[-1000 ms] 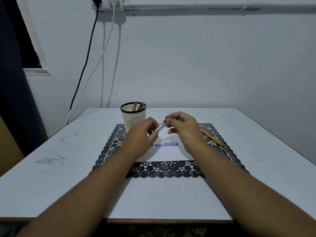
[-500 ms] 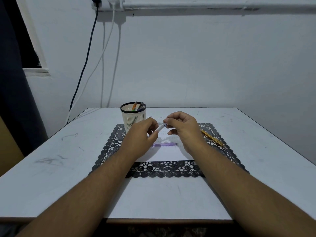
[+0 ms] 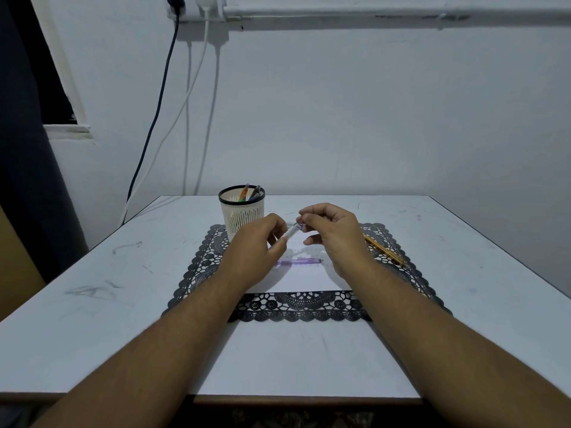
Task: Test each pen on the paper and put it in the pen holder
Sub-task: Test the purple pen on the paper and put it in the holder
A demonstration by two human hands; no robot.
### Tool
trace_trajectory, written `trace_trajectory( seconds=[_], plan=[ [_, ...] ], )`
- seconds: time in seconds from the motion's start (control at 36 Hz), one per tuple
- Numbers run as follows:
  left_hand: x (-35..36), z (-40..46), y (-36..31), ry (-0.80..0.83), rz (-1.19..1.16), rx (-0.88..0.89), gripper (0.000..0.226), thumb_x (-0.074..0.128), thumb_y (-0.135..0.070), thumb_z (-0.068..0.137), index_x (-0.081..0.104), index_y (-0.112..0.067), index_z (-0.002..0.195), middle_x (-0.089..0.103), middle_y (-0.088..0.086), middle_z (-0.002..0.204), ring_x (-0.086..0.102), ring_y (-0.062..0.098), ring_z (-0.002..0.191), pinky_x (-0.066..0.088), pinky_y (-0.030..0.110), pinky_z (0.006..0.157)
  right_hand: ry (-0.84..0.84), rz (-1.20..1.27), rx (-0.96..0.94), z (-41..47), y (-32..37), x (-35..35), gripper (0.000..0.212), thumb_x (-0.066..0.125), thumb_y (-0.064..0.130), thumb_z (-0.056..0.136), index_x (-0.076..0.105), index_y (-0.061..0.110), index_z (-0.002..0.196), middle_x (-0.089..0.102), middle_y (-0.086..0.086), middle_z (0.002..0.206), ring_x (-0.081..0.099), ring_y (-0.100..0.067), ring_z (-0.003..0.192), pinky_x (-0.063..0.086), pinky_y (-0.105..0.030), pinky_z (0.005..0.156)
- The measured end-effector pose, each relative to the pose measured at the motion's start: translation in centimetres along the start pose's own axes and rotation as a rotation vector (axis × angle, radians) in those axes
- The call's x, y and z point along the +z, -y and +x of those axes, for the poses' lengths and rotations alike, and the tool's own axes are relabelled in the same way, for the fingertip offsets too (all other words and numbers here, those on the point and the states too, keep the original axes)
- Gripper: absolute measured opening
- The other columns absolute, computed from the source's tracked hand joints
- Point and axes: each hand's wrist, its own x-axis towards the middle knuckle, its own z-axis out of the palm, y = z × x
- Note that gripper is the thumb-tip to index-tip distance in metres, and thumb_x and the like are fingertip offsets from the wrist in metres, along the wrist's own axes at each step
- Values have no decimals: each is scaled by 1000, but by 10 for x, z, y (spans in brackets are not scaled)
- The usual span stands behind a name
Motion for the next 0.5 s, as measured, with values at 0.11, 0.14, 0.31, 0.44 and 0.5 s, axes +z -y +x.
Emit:
trace_trajectory(
  seconds=[0.11, 0.14, 0.31, 0.44, 0.5],
  plan=[
    [0, 0, 1, -1, -6, 1, 5, 68, -22, 95, 65, -22, 99, 67, -13, 87, 62, 3, 80, 48, 23, 66, 5, 9, -4, 0, 0, 1, 13, 67, 0, 93, 78, 7, 95, 77, -13, 92, 68, -17, 82, 57, -33, 64],
    [0, 0, 1, 1, -8, 1, 5, 68, -22, 95, 65, -22, 99, 67, -13, 87, 62, 3, 80, 49, 24, 65, 6, 8, -4, 0, 0, 1, 13, 67, -1, 92, 78, 7, 95, 77, -13, 92, 68, -17, 82, 57, -33, 64],
    [0, 1, 1, -1, 11, -2, 5, 69, -23, 95, 65, -23, 98, 67, -14, 86, 60, -1, 80, 43, 16, 62, 10, -2, -11, 1, 0, 1, 11, 70, -2, 90, 76, 7, 92, 76, -8, 87, 69, -15, 80, 56, -31, 64],
    [0, 0, 1, -2, 11, 4, 5, 69, -23, 95, 65, -22, 98, 66, -14, 85, 59, -1, 79, 39, 11, 60, 17, -4, -14, 0, 1, 1, 11, 70, -2, 90, 76, 7, 91, 76, -9, 89, 69, -15, 81, 56, -29, 65],
    [0, 0, 1, 1, 18, 5, 5, 68, -23, 95, 64, -22, 97, 66, -14, 86, 60, 0, 78, 38, 11, 60, 20, -6, -14, 0, 0, 1, 12, 70, -2, 90, 76, 9, 90, 76, -11, 90, 69, -17, 82, 56, -30, 65]
  ],
)
